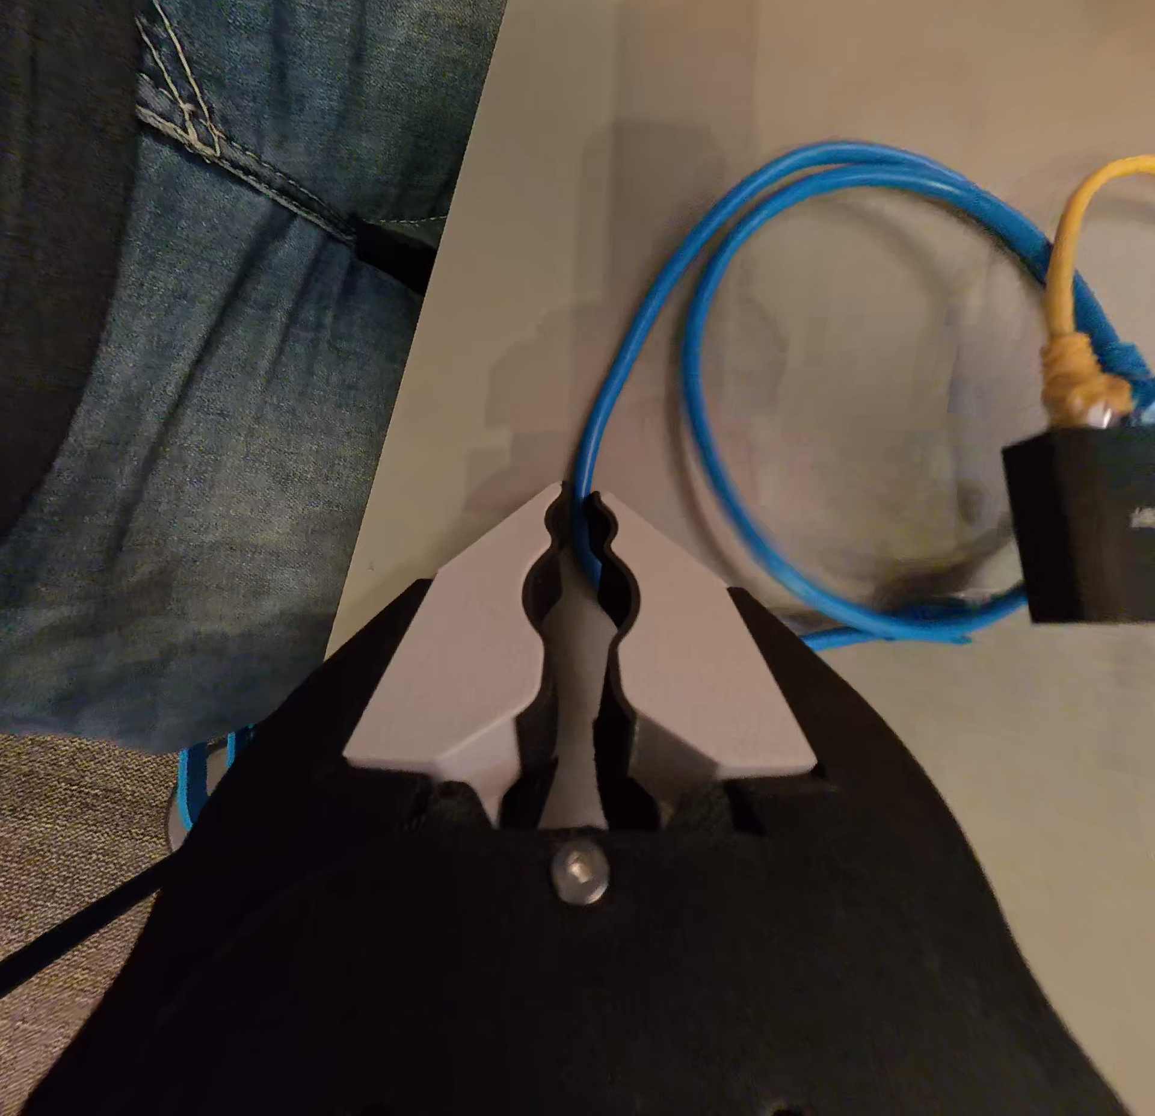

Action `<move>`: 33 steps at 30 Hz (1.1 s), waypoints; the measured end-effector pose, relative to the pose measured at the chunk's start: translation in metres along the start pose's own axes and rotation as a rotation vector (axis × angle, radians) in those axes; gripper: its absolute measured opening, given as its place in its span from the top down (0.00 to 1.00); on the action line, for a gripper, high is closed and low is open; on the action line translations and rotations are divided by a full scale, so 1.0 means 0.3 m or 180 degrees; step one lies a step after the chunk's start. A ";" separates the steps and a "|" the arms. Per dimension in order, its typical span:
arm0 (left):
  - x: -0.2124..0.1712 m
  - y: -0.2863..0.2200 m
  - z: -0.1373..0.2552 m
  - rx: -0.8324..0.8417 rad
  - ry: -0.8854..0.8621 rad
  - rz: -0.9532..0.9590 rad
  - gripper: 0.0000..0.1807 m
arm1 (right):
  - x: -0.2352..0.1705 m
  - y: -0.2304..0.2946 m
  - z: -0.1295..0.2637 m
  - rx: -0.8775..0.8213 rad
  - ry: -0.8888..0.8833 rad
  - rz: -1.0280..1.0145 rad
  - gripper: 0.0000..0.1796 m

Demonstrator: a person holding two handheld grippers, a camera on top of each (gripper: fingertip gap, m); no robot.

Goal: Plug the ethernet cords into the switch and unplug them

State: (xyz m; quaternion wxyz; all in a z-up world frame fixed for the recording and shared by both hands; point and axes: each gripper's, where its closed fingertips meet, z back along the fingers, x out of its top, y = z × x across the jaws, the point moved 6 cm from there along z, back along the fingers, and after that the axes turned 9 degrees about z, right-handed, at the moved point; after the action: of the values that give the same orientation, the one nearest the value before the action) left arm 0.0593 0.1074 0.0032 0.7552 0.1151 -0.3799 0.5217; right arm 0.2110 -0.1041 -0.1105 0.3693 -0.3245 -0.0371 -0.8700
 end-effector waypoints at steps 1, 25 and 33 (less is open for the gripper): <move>0.022 0.004 0.015 0.0016 -0.0114 0.0045 0.97 | 0.002 0.000 -0.001 0.0019 -0.0005 -0.0013 0.98; -0.117 -0.257 0.087 0.0493 -0.0191 -0.0909 0.97 | -0.066 -0.340 0.546 -0.2598 -0.0382 -0.1184 0.56; -0.194 -0.341 0.118 0.0208 -0.0217 -0.1034 0.97 | -0.081 -0.374 0.484 -0.2088 -0.0266 -0.1328 1.00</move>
State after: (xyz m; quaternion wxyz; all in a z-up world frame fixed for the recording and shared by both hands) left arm 0.1231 0.0024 0.0098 0.8121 0.2171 -0.3645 0.4006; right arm 0.2268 0.0364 0.0089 0.0593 -0.4459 0.1628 -0.8781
